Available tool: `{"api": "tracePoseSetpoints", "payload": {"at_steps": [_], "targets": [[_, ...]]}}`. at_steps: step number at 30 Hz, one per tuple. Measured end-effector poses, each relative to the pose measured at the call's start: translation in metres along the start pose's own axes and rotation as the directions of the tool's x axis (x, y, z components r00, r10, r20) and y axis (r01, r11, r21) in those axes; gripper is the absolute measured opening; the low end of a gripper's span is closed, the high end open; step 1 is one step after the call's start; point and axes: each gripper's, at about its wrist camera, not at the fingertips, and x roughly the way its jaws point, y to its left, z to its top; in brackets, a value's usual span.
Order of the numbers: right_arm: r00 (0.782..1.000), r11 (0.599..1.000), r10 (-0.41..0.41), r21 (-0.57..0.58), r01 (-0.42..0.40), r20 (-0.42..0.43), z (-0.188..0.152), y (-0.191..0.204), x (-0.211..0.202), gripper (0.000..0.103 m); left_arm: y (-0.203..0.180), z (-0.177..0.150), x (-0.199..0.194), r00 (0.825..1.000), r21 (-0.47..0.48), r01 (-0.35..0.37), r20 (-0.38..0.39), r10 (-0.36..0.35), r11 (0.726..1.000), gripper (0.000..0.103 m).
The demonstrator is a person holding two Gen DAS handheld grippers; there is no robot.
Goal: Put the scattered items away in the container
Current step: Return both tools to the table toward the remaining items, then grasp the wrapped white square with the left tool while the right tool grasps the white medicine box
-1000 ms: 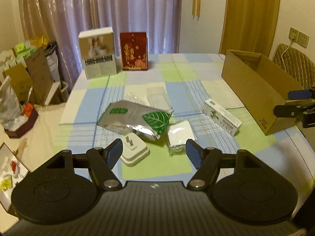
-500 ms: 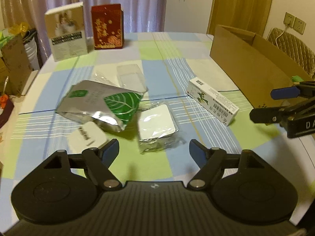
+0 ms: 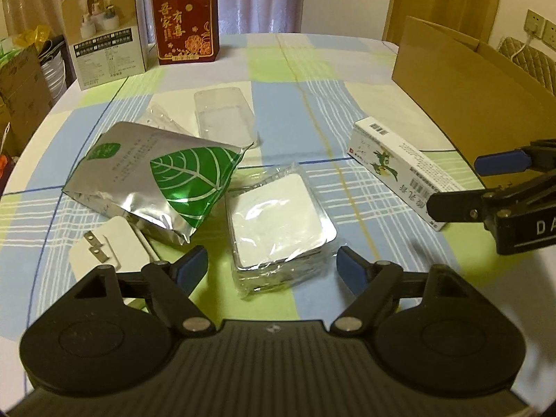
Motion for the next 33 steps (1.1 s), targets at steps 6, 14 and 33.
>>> {"api": "tracePoseSetpoints", "payload": {"at_steps": [6,14,33], "targets": [[1.000,1.000,-0.001,0.013,0.001,-0.003,0.003,-0.004,0.012,0.097,-0.001,-0.001,0.005,1.000,-0.014,0.004,-0.007,-0.004,1.000,0.065],[1.000,0.999,-0.003,0.033,0.003,-0.003,0.003,-0.009,0.020,0.097,0.000,0.001,0.003,1.000,-0.126,0.004,0.020,-0.001,0.992,0.082],[1.000,0.999,0.009,0.034,-0.009,-0.008,0.001,-0.009,0.024,0.096,-0.001,-0.003,-0.004,1.000,-0.103,-0.030,-0.007,0.029,0.994,0.039]]}}
